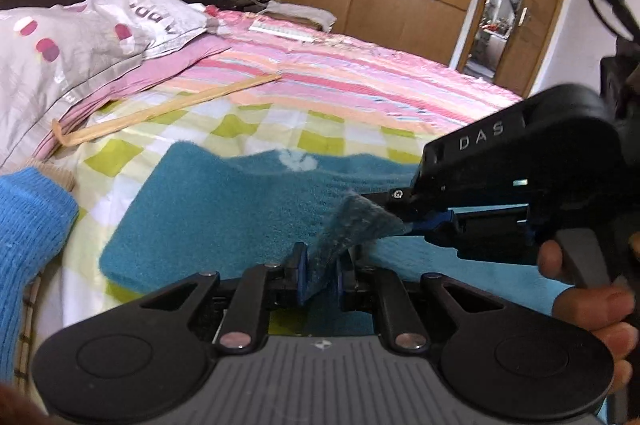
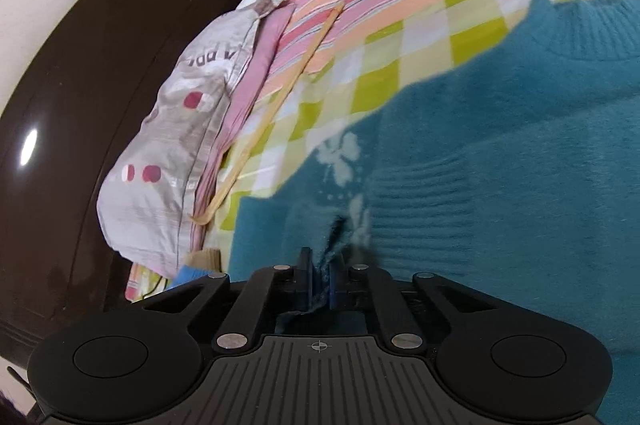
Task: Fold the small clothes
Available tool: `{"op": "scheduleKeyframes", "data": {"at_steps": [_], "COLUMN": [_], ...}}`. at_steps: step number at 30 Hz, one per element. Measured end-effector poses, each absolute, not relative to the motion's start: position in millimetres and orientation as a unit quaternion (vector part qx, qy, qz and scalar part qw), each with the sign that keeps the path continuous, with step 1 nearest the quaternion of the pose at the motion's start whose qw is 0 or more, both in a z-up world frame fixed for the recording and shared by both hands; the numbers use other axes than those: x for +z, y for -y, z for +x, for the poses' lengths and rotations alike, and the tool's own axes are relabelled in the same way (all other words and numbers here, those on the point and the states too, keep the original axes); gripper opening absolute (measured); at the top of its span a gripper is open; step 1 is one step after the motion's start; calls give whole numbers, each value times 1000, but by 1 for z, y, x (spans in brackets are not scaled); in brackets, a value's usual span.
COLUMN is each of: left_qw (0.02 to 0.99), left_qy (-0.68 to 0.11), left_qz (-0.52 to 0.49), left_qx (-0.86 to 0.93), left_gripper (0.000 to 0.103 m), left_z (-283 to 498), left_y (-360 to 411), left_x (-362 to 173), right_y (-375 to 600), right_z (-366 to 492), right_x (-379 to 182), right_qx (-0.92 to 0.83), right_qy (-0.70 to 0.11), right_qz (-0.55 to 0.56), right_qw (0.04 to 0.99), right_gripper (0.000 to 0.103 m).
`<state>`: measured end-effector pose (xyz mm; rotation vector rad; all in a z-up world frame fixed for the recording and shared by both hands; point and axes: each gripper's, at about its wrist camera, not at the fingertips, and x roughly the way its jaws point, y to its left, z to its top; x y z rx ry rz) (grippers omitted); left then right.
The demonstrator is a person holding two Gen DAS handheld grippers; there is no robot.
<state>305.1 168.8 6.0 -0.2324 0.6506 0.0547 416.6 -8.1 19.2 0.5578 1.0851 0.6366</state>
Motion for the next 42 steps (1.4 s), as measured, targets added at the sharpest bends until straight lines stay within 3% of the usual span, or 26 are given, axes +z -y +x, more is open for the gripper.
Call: {"op": "scheduleKeyframes", "data": {"at_steps": [9, 25, 27, 42], "left_qw": [953, 959, 959, 956], "left_qy": [-290, -274, -272, -264], "left_qz": [-86, -74, -65, 12], "left_qx": [-3, 28, 40, 125], "left_gripper": [40, 43, 49, 62], "left_z": [295, 322, 326, 347], "left_y": [-153, -135, -130, -103], "left_x": [29, 34, 32, 10], "right_y": [37, 144, 162, 237], "right_z": [424, 432, 432, 419], "right_x": [52, 80, 81, 57], "right_qx": [293, 220, 206, 137], "right_qy": [-449, -404, -400, -408], "right_qz": [244, 222, 220, 244], "right_qw": [808, 860, 865, 869], "right_gripper": [7, 7, 7, 7]}}
